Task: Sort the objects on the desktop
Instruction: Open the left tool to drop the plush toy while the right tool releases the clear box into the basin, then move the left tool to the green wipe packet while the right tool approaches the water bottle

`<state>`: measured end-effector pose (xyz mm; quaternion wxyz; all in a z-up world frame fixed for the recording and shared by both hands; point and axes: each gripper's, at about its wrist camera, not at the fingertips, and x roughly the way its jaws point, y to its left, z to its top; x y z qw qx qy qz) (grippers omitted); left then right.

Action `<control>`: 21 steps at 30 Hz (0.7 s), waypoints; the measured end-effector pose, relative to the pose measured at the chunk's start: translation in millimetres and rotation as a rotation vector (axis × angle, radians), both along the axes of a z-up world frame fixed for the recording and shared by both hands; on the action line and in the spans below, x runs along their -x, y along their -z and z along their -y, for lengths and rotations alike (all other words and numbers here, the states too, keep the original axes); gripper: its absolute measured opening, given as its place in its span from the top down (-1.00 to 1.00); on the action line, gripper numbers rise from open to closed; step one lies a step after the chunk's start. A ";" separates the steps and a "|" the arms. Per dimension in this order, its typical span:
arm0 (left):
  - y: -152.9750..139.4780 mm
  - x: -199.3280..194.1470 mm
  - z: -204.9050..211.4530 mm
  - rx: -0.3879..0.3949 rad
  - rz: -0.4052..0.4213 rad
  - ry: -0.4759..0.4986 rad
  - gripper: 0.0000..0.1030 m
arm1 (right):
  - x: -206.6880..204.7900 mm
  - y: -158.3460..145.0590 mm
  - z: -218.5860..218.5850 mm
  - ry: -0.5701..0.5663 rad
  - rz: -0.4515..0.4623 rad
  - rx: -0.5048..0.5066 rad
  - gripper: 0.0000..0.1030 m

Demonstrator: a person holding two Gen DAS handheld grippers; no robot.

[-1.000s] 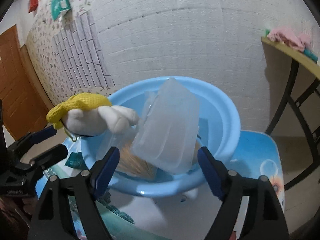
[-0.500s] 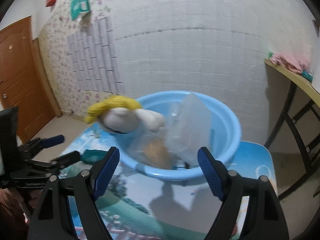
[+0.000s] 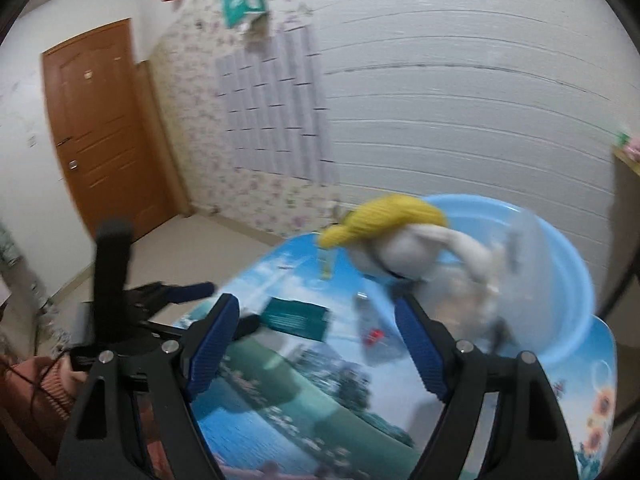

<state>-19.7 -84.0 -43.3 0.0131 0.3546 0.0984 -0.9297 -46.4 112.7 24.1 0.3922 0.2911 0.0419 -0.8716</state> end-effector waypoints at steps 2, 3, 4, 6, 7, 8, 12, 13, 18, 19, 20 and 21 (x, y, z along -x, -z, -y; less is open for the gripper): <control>3.2 1.8 3.4 0.014 0.003 -0.013 -0.77 | 7.5 3.3 16.1 -0.036 0.014 -0.013 -0.58; 4.1 2.4 5.0 0.015 0.002 -0.010 -0.77 | 10.9 5.2 21.8 -0.041 0.019 -0.020 -0.58; 4.9 3.2 6.1 0.014 0.003 -0.005 -0.77 | 17.8 7.5 29.3 -0.043 0.027 -0.028 -0.58; 6.6 5.1 8.1 0.012 0.007 -0.002 -0.77 | 29.5 11.8 37.9 -0.041 0.045 -0.030 -0.58; 7.6 5.8 9.5 0.011 0.009 -0.003 -0.77 | 36.1 14.1 40.9 -0.031 0.057 -0.025 -0.58; 8.6 7.4 11.2 0.008 0.012 -0.003 -0.77 | 41.5 15.2 42.7 -0.027 0.062 -0.020 -0.58; 10.8 13.2 15.8 0.003 0.022 -0.002 -0.77 | 60.4 13.6 38.6 0.052 0.057 -0.013 -0.57; 11.4 15.1 16.5 0.002 0.025 0.000 -0.77 | 66.8 12.9 32.9 0.093 0.054 -0.013 -0.57; 16.8 28.3 12.2 0.008 0.054 0.024 -0.77 | 86.5 10.7 -2.4 0.246 0.077 0.017 -0.58; 18.0 31.4 9.4 0.012 0.060 0.032 -0.77 | 86.1 10.9 -6.9 0.249 0.080 0.023 -0.58; 19.7 35.0 5.6 0.017 0.066 0.043 -0.77 | 82.7 10.7 -8.6 0.249 0.069 0.018 -0.57; 21.3 38.0 2.5 0.021 0.073 0.053 -0.77 | 78.4 10.0 -8.1 0.249 0.052 0.007 -0.58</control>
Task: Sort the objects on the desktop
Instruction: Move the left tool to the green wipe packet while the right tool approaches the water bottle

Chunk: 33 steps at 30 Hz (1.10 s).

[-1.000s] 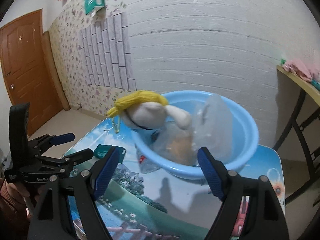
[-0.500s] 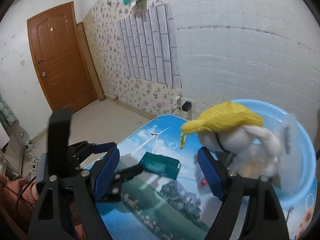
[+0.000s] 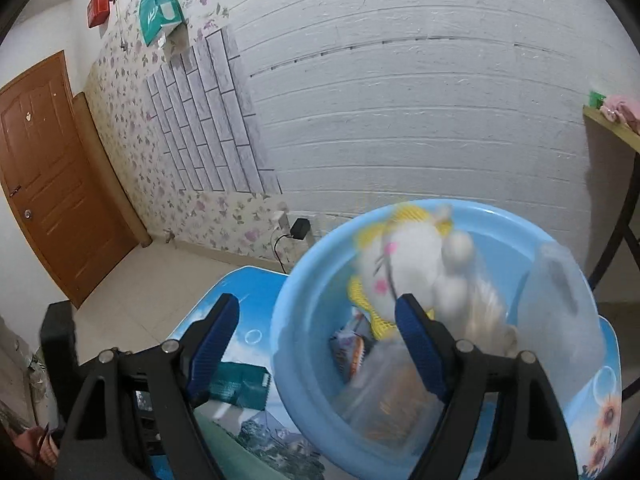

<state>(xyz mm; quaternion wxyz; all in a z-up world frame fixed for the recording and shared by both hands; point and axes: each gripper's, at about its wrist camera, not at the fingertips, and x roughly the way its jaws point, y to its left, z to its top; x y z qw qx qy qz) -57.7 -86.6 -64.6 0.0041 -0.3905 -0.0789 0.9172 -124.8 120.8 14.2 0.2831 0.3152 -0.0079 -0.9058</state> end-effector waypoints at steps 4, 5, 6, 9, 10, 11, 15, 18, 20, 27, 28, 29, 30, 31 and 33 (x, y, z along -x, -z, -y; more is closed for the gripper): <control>11.4 17.1 -14.5 0.016 0.075 0.036 -0.77 | -24.1 -2.1 3.7 -0.040 -0.057 -0.027 -0.58; 15.8 21.3 -17.3 0.005 0.105 0.046 -0.77 | -29.7 -2.2 3.2 -0.050 -0.063 -0.033 -0.58; 16.5 22.8 -19.4 0.014 0.114 0.046 -0.81 | -36.7 -1.1 4.1 -0.058 -0.069 -0.047 -0.57; 16.3 24.6 -28.0 0.051 0.128 0.061 -0.81 | -47.8 0.7 3.1 -0.070 -0.074 -0.063 -0.57; 16.0 24.5 -29.0 0.054 0.129 0.063 -0.79 | -51.4 1.3 -0.3 -0.070 -0.072 -0.059 -0.58; 14.7 23.3 -29.6 0.054 0.120 0.064 -0.51 | -55.3 1.8 -4.3 -0.073 -0.065 -0.053 -0.58; 8.8 15.9 -23.0 0.027 0.079 0.038 0.42 | -62.2 6.7 -10.1 -0.057 -0.036 -0.061 -0.58; 7.7 11.2 -14.0 0.011 0.081 0.014 0.64 | -64.8 14.6 -16.9 -0.038 0.002 -0.057 -0.58; 8.5 7.2 -8.6 -0.011 0.084 0.004 0.67 | -72.7 15.7 -18.4 -0.025 -0.021 -0.072 -0.57; 10.7 2.7 -3.0 -0.021 0.094 -0.016 -0.05 | -81.0 31.0 -18.7 -0.007 0.040 -0.086 -0.50; 11.1 3.5 -3.6 -0.022 0.104 -0.011 -0.20 | -79.1 35.9 -17.8 0.004 0.059 -0.097 -0.48; 12.1 5.3 -2.6 -0.022 0.107 -0.007 -0.34 | -77.1 41.5 -17.1 0.016 0.076 -0.111 -0.43; 12.3 6.0 -3.3 -0.020 0.107 -0.001 -0.36 | -74.4 46.6 -16.2 0.026 0.091 -0.123 -0.38; 12.9 7.0 -5.8 -0.008 0.111 0.006 -0.37 | -69.8 53.0 -14.8 0.038 0.116 -0.135 -0.36; 13.3 8.7 -7.1 0.009 0.113 0.012 -0.46 | -64.5 63.2 -13.6 0.051 0.156 -0.138 -0.30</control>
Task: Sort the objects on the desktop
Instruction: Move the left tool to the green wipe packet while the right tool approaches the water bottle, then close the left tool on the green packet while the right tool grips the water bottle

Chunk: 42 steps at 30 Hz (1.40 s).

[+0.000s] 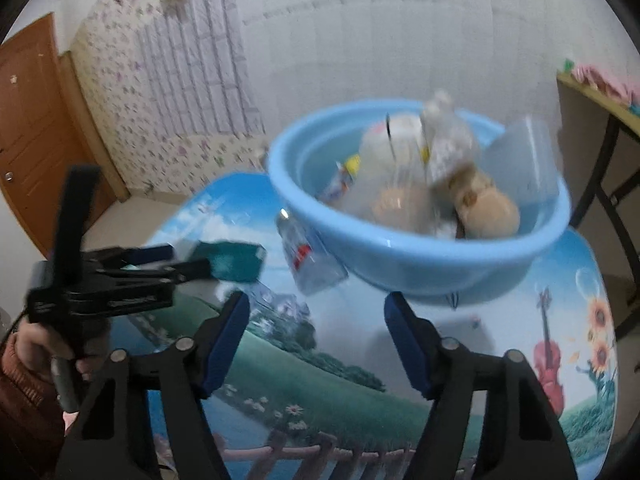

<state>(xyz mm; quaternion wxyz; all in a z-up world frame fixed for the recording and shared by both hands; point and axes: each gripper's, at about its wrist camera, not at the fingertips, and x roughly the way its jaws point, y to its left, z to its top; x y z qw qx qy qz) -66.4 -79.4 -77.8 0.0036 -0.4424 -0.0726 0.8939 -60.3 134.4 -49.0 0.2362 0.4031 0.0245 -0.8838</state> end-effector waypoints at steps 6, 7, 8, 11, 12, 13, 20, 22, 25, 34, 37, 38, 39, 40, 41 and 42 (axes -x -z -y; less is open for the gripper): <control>-0.1 5.1 -6.6 -0.001 0.006 0.038 -0.61 | 18.3 17.5 11.7 0.026 0.064 -0.015 -0.30; -0.1 6.5 -7.2 0.001 0.009 0.040 -0.61 | 22.4 18.5 12.6 0.042 0.076 -0.009 -0.30; 0.0 8.6 -8.0 0.008 0.012 0.041 -0.61 | 25.8 20.2 12.4 0.058 0.087 0.002 -0.30; 1.6 14.3 -10.2 0.021 0.016 0.050 -0.75 | 36.2 24.2 14.8 0.115 0.121 0.035 -0.30; 2.6 16.4 -11.6 0.028 0.017 0.056 -0.86 | 39.0 25.4 15.9 0.128 0.129 0.043 -0.30; 4.3 20.0 -16.1 0.044 0.033 0.078 -0.93 | 42.4 28.0 17.2 0.142 0.147 0.055 -0.30; 6.1 31.3 -40.0 0.110 0.048 0.187 -0.99 | 57.9 36.6 30.2 0.201 0.214 0.103 -0.35; 6.0 31.6 -39.2 0.109 0.047 0.195 -0.98 | 62.0 37.0 33.9 0.204 0.224 0.113 -0.35; 2.1 27.8 -40.4 0.111 0.021 0.213 -0.57 | 65.9 38.3 38.2 0.195 0.232 0.105 -0.35; -3.7 15.4 -35.6 0.108 -0.001 0.226 0.03 | 60.9 38.2 32.0 0.123 0.249 0.119 0.17; -5.0 10.5 -36.8 0.102 0.005 0.229 0.09 | 54.8 36.4 29.3 0.102 0.252 0.110 0.18; -5.5 7.8 -37.0 0.101 0.007 0.230 0.10 | 53.2 36.6 29.7 0.097 0.254 0.107 0.18; -6.0 5.4 -37.5 0.100 0.008 0.231 0.11 | 50.6 36.3 28.4 0.092 0.256 0.104 0.18; -6.6 1.9 -37.6 0.099 0.011 0.228 0.12 | 46.9 35.6 24.8 0.087 0.259 0.103 0.18; -7.1 0.6 -36.5 0.097 0.013 0.224 0.12 | 44.2 35.3 21.6 0.085 0.263 0.104 0.18; -7.5 -2.9 -36.1 0.093 0.014 0.217 0.12 | 40.9 35.0 17.3 0.081 0.266 0.103 0.18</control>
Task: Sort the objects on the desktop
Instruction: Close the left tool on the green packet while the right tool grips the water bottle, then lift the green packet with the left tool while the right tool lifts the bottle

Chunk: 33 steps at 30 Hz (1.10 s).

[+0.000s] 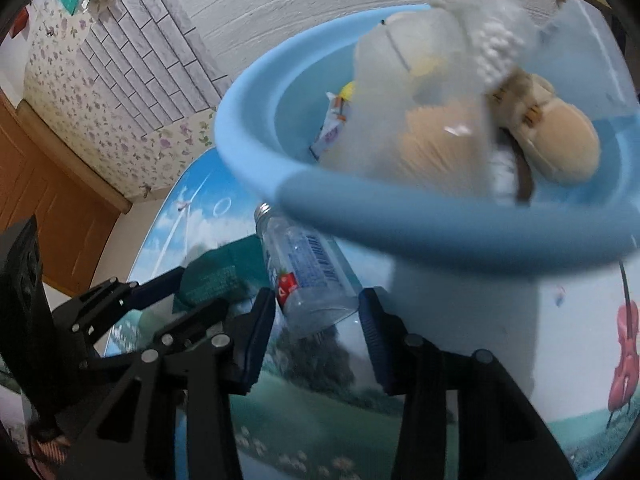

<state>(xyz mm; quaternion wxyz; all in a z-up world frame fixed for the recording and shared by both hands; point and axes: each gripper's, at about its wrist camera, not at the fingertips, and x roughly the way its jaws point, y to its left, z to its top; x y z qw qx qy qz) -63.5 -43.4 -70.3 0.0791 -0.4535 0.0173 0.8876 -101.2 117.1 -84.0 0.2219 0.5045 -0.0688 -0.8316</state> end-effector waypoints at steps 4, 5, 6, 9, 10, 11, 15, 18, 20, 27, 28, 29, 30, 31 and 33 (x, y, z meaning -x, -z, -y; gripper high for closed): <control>0.0 -13.4 -0.7 -0.002 0.000 -0.026 0.12 | -13.3 -4.3 -21.5 0.001 0.009 -0.004 0.18; 0.5 -15.0 -0.7 -0.003 0.000 -0.034 0.12 | -16.2 -4.5 -25.6 0.002 0.013 -0.002 0.18; 0.7 -17.5 -1.0 -0.004 0.001 -0.046 0.12 | -19.3 -5.5 -30.7 0.003 0.015 -0.002 0.18; 0.7 -26.7 -3.6 -0.007 0.005 -0.099 0.12 | -28.3 -10.1 -41.5 0.006 -0.002 -0.020 0.18; 0.5 -29.0 -4.3 -0.008 0.004 -0.105 0.12 | -32.7 -11.4 -46.9 0.006 -0.011 -0.026 0.18; 0.4 -32.8 -6.4 -0.010 0.004 -0.116 0.12 | -35.7 -12.9 -52.9 0.006 -0.016 -0.029 0.18; -1.1 -43.2 -6.9 -0.049 0.005 -0.155 0.12 | -44.8 -19.8 -66.6 0.011 -0.048 -0.042 0.19; -3.8 -51.4 -4.6 -0.079 -0.007 -0.200 0.12 | -51.9 -23.7 -79.1 0.019 -0.079 -0.063 0.19; -4.7 -54.5 -4.5 -0.073 -0.010 -0.218 0.13 | -56.8 -23.7 -87.3 0.027 -0.095 -0.078 0.19; -6.5 -62.9 -12.7 -0.040 -0.003 -0.238 0.12 | -67.8 -19.1 -105.1 0.043 -0.119 -0.127 0.19; -6.2 -64.3 -14.8 -0.034 -0.001 -0.235 0.12 | -68.9 -18.0 -105.4 0.040 -0.119 -0.132 0.19; -5.5 -65.4 -17.3 -0.025 0.002 -0.231 0.12 | -69.5 -17.3 -106.5 0.036 -0.119 -0.136 0.19; -5.0 -65.5 -19.2 -0.022 0.003 -0.226 0.12 | -70.2 -16.3 -106.4 0.031 -0.118 -0.141 0.19; -4.3 -66.6 -21.3 -0.020 0.007 -0.218 0.12 | -72.0 -15.6 -108.0 0.028 -0.117 -0.146 0.19; -4.1 -69.1 -24.8 -0.018 0.010 -0.209 0.12 | -73.1 -14.3 -106.5 0.022 -0.110 -0.147 0.19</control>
